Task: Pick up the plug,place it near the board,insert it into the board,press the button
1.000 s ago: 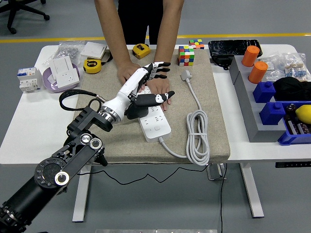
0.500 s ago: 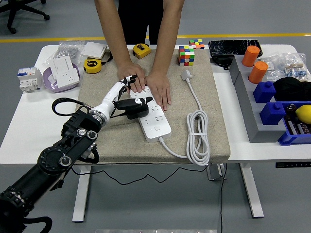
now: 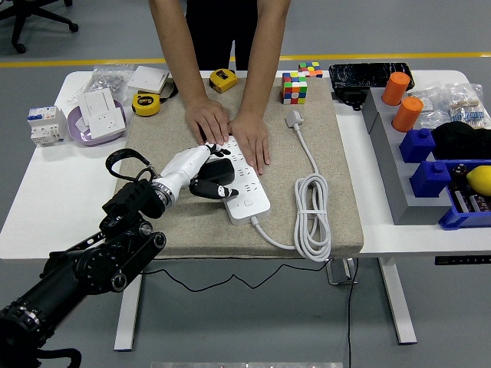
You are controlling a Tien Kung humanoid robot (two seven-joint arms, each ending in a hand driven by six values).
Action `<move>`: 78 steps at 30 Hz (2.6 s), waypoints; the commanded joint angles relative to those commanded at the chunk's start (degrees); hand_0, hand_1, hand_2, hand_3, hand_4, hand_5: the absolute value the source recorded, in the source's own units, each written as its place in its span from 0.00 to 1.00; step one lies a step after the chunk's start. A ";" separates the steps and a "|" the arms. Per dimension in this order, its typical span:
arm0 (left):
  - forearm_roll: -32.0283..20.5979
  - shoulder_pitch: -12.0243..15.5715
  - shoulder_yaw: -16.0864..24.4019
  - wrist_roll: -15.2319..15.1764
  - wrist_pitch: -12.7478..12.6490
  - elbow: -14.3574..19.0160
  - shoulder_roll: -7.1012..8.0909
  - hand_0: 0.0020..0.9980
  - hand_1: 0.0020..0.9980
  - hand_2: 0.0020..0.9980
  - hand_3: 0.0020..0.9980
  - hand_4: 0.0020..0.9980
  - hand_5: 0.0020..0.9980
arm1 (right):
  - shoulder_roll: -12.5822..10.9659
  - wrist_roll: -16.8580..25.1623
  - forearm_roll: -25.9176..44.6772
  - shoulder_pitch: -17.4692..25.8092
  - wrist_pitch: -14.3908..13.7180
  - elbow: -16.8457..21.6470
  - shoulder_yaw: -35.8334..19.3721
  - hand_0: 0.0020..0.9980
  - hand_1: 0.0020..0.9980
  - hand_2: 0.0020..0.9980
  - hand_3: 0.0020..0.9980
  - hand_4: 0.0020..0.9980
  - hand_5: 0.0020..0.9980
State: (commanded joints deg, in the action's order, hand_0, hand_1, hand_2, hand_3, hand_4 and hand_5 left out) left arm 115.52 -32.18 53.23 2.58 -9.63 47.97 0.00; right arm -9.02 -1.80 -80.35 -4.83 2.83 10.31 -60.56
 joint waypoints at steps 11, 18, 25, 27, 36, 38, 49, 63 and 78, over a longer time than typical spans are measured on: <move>3.37 0.03 0.17 0.72 -2.26 -0.44 0.00 0.32 0.37 0.52 0.55 0.62 0.16 | -0.06 -0.08 -0.19 0.03 0.01 0.00 -0.17 0.88 0.75 0.71 0.68 0.99 0.57; 4.55 0.13 -0.08 1.18 -2.75 -0.36 0.00 0.31 0.36 0.51 0.54 0.57 0.11 | -0.03 -0.11 -0.25 -0.04 0.00 0.00 -0.23 0.88 0.75 0.71 0.68 0.99 0.57; 2.94 0.34 -0.39 0.73 -3.49 -0.13 0.00 0.30 0.36 0.49 0.53 0.54 0.08 | -0.03 -0.13 -0.29 -0.03 -0.04 0.00 -0.38 0.88 0.75 0.71 0.68 0.99 0.57; 2.90 0.34 -0.28 0.65 -3.27 -0.05 0.00 0.30 0.36 0.49 0.53 0.54 0.08 | -0.04 -0.15 -0.35 -0.06 -0.04 0.00 -0.45 0.88 0.75 0.71 0.68 0.99 0.57; -4.34 1.76 -0.67 -1.03 -3.55 1.04 0.00 0.30 0.39 0.45 0.45 0.54 0.07 | 0.07 -0.10 -0.12 -0.09 -0.12 0.00 -0.60 0.89 0.75 0.71 0.68 0.98 0.57; -5.90 2.15 -0.36 -1.27 -3.49 1.34 0.00 0.30 0.39 0.45 0.45 0.54 0.07 | 0.09 -0.10 -0.08 -0.06 -0.12 0.00 -0.56 0.89 0.75 0.71 0.68 0.98 0.57; -11.18 3.48 2.12 -1.91 -2.97 2.51 0.00 0.30 0.41 0.44 0.43 0.54 0.08 | 0.11 -0.08 -0.18 0.08 -0.12 0.00 -0.74 0.88 0.75 0.71 0.68 0.98 0.57; -25.28 6.34 6.59 -3.66 -1.43 5.50 0.00 0.29 0.42 0.44 0.43 0.56 0.09 | 0.16 -0.08 -0.07 0.29 -0.12 0.00 -0.53 0.89 0.75 0.71 0.68 0.98 0.57; -15.38 6.40 13.35 -4.43 -5.89 -1.02 0.59 0.43 0.55 0.53 0.54 0.59 0.17 | 0.22 0.07 0.79 0.29 -0.11 0.00 0.14 0.88 0.75 0.71 0.68 0.99 0.59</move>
State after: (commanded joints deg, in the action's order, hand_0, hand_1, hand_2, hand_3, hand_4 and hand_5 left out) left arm 100.15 -25.79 66.57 -1.85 -15.52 46.95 0.59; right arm -8.80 -1.73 -79.56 -4.53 2.72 10.31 -60.42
